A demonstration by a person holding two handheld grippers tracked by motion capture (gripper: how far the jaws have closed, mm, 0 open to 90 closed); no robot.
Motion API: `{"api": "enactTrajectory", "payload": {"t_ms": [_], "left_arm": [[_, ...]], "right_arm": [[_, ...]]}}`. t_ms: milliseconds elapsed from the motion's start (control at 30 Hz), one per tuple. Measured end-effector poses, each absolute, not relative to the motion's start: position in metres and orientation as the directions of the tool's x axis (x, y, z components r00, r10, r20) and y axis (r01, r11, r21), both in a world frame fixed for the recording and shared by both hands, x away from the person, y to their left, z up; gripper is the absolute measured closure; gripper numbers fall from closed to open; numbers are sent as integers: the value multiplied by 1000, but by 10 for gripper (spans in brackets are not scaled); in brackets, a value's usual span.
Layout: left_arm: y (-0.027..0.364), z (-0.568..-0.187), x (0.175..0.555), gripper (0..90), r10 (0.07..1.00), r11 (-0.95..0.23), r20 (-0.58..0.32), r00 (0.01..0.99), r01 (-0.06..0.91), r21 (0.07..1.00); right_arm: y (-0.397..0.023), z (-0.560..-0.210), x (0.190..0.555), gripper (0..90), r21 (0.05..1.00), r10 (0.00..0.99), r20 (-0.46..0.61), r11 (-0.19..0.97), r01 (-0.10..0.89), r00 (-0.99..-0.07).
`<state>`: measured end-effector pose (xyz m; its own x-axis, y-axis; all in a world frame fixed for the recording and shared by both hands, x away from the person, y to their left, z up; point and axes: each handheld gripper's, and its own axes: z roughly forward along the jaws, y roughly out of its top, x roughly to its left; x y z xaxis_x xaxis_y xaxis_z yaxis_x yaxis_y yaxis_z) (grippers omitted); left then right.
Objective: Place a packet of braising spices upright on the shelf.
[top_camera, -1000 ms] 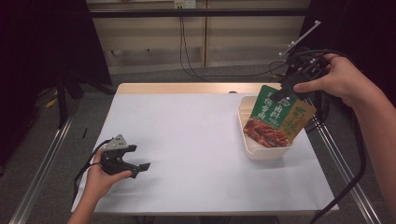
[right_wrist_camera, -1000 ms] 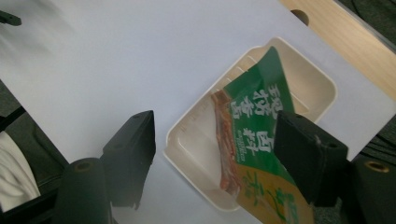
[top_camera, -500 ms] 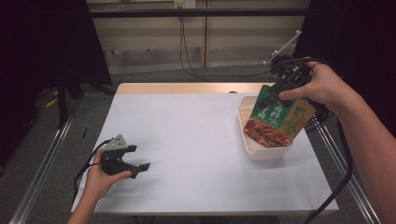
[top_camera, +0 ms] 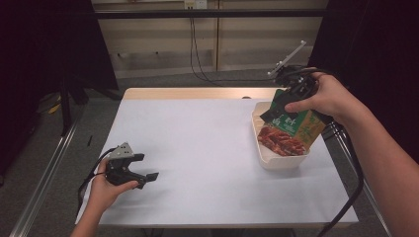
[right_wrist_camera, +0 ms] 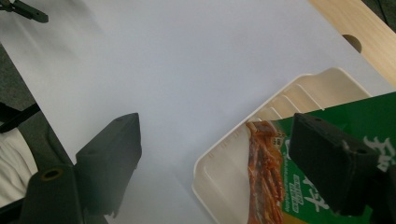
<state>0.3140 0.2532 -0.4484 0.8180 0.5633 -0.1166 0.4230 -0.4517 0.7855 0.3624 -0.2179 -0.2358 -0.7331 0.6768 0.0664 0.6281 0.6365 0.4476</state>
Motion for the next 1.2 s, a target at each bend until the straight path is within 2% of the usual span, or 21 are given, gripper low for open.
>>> {"api": "enactTrajectory", "payload": {"t_ms": [1200], "left_arm": [[255,-447,313,65,568,-453,-114,815,425,784]], "right_arm": [[-180,-277,362,160,433,622,98,677,596,-777]]}}
